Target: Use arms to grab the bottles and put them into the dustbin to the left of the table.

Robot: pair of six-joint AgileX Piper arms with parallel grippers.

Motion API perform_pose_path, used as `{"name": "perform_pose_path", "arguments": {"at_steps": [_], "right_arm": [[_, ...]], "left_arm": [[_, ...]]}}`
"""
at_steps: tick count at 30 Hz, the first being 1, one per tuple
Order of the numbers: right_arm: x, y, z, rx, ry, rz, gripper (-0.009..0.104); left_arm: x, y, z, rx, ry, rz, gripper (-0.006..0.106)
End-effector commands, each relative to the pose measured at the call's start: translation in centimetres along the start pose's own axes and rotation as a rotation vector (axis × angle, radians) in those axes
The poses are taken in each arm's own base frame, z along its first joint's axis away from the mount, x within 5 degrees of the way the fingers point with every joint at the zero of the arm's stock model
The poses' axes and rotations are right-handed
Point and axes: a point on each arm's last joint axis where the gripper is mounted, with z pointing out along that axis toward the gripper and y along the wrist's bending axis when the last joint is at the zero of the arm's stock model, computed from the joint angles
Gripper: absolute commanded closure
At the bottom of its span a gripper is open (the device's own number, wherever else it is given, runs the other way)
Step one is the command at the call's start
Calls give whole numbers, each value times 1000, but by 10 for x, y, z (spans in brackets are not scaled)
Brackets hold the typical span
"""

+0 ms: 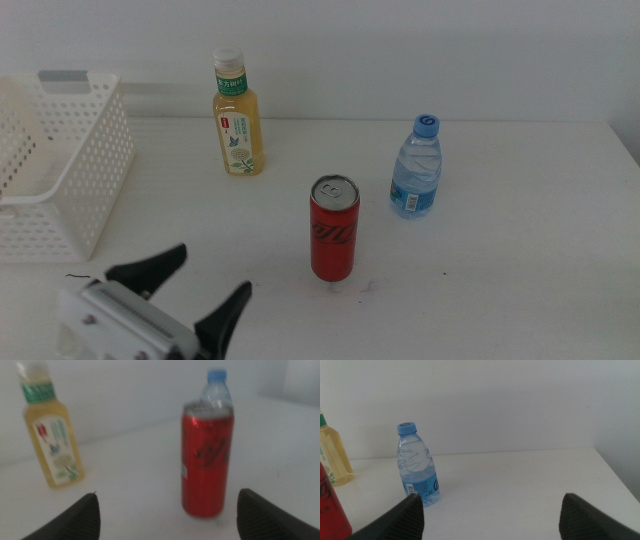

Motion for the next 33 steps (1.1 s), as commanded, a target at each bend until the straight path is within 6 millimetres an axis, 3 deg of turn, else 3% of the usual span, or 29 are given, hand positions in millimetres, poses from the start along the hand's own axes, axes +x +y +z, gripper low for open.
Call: {"name": "perform_pose_path", "arguments": {"at_steps": [1,6,14,24,33], "right_arm": [[0,0,0,6,-6,-16,6],[0,0,0,6,-6,-16,6],[0,0,0,6,-6,-16,6],[0,0,0,6,-6,-16,6],[0,0,0,6,-6,-16,6]], "left_arm": [[10,-5,5,37,30,-8,7],[18,-9,16,65,83,7,7],[0,-16,45,105,-6,12,7],[-15,-27,91,152,66,7,7],[5,-33,129,157,85,-85,7]]}}
